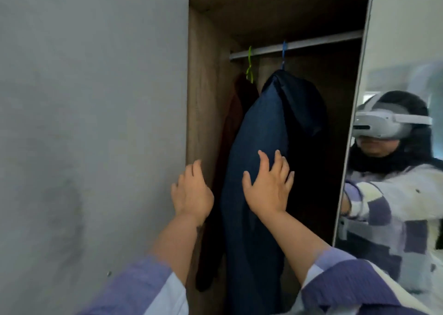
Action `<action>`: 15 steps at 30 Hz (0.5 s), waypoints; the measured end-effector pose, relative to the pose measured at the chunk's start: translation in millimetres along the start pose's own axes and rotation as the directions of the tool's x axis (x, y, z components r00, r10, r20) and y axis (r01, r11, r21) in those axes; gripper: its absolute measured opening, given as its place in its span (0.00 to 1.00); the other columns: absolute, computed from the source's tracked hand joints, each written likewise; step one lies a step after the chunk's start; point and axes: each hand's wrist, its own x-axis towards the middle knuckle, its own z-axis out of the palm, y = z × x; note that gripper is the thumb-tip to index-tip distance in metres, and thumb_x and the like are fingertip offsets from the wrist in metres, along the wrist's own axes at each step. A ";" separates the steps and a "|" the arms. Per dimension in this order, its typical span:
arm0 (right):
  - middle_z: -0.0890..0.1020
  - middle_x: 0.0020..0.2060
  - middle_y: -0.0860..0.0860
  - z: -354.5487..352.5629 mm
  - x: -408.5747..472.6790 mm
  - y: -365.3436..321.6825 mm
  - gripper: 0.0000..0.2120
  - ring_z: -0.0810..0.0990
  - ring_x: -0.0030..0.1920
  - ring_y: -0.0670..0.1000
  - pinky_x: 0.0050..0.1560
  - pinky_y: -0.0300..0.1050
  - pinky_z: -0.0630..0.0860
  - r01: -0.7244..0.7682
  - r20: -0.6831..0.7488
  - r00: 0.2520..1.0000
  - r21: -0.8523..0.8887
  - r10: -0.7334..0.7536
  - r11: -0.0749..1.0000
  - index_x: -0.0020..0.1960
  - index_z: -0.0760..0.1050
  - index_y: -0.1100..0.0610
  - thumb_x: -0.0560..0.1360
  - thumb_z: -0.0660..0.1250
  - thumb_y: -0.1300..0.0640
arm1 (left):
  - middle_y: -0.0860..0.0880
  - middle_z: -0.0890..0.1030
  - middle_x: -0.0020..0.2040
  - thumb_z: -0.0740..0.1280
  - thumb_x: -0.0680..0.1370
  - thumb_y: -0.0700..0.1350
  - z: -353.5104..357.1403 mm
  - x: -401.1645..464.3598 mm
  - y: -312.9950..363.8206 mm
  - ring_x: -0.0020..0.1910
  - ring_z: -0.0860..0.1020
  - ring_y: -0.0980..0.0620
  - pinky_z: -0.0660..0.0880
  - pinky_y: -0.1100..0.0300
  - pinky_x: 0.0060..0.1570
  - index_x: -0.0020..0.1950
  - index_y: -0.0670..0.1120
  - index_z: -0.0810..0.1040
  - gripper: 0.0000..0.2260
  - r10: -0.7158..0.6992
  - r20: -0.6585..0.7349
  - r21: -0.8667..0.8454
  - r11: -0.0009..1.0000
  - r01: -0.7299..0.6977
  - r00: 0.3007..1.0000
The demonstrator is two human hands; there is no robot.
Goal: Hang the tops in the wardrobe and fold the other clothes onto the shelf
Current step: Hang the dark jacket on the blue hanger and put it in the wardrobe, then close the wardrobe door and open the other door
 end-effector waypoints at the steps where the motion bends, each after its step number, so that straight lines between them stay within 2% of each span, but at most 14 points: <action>1: 0.50 0.77 0.58 -4.9 -8.7 -5.5 0.30 0.47 0.76 0.58 0.74 0.61 0.46 0.044 0.024 0.999 0.024 -0.044 0.999 0.76 0.53 0.49 0.78 0.58 0.45 | 0.48 0.68 0.69 0.62 0.76 0.44 -9.8 -16.8 -6.9 0.66 0.69 0.47 0.65 0.51 0.62 0.75 0.49 0.56 0.28 -0.018 -0.011 0.059 0.998 0.019 1.000; 6: 0.50 0.77 0.57 -35.7 -50.4 -54.7 0.27 0.46 0.77 0.56 0.75 0.60 0.43 0.235 0.100 0.960 0.214 -0.260 0.948 0.76 0.55 0.49 0.79 0.55 0.44 | 0.51 0.70 0.69 0.63 0.74 0.43 -81.2 -83.1 -42.9 0.68 0.68 0.50 0.63 0.54 0.64 0.72 0.50 0.63 0.26 -0.012 -0.117 0.263 0.964 0.042 0.993; 9: 0.49 0.77 0.56 -55.2 -75.8 -102.0 0.28 0.45 0.77 0.56 0.75 0.59 0.43 0.281 0.162 0.921 0.351 -0.354 0.893 0.76 0.54 0.49 0.79 0.53 0.43 | 0.49 0.75 0.63 0.68 0.67 0.40 -135.8 -115.3 -64.9 0.63 0.73 0.47 0.67 0.49 0.60 0.64 0.47 0.73 0.24 0.068 -0.236 0.395 0.918 0.031 0.969; 11: 0.50 0.77 0.56 -69.6 -92.0 -136.3 0.28 0.45 0.77 0.56 0.75 0.59 0.43 0.302 0.179 0.892 0.448 -0.416 0.842 0.76 0.55 0.49 0.78 0.54 0.41 | 0.48 0.76 0.61 0.70 0.65 0.39 -166.0 -133.2 -79.0 0.60 0.74 0.45 0.68 0.49 0.57 0.61 0.46 0.75 0.24 0.104 -0.333 0.446 0.893 0.059 0.937; 13: 0.51 0.77 0.56 -85.9 -108.2 -167.5 0.29 0.46 0.77 0.56 0.75 0.60 0.44 0.325 0.171 0.865 0.523 -0.471 0.788 0.75 0.55 0.48 0.77 0.55 0.40 | 0.45 0.73 0.63 0.71 0.67 0.41 -191.2 -147.7 -88.0 0.61 0.71 0.42 0.68 0.47 0.57 0.63 0.45 0.72 0.25 0.023 -0.449 0.390 0.904 0.173 0.893; 15: 0.49 0.77 0.55 -100.2 -121.9 -193.9 0.32 0.45 0.77 0.56 0.75 0.60 0.44 0.348 0.161 0.840 0.575 -0.519 0.741 0.76 0.53 0.48 0.77 0.56 0.38 | 0.41 0.68 0.66 0.71 0.71 0.41 -207.3 -155.8 -97.3 0.63 0.68 0.39 0.69 0.46 0.59 0.68 0.42 0.67 0.27 -0.148 -0.525 0.227 0.925 0.305 0.838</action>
